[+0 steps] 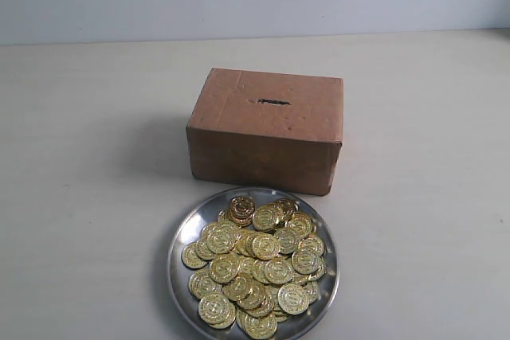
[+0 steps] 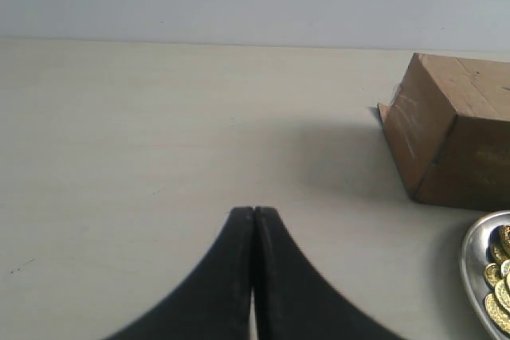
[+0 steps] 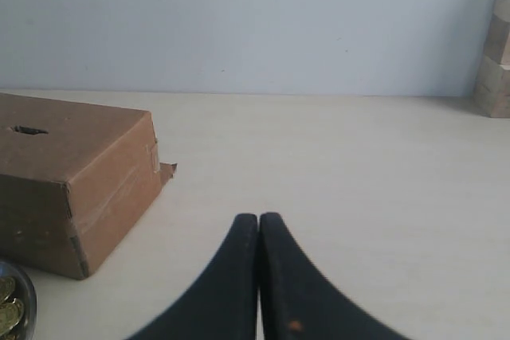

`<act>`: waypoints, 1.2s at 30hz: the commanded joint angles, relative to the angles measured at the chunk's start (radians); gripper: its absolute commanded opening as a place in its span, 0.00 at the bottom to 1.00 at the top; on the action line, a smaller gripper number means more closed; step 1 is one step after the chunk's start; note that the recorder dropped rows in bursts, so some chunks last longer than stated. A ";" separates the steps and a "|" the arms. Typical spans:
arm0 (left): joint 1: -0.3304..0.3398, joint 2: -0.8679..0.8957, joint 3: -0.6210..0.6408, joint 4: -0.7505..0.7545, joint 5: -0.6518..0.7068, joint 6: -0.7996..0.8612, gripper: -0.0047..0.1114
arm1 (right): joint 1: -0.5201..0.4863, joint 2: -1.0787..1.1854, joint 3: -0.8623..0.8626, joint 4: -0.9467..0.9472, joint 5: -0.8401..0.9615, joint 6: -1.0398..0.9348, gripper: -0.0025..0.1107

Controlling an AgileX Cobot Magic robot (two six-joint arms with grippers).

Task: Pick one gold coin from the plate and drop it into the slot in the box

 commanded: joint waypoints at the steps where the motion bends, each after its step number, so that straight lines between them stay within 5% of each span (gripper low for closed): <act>1: -0.005 -0.007 0.000 0.007 0.001 -0.002 0.04 | 0.002 -0.005 0.005 0.002 -0.022 0.001 0.02; 36: -0.005 -0.007 0.000 0.007 0.001 -0.002 0.04 | 0.049 -0.005 0.005 0.005 -0.022 0.001 0.02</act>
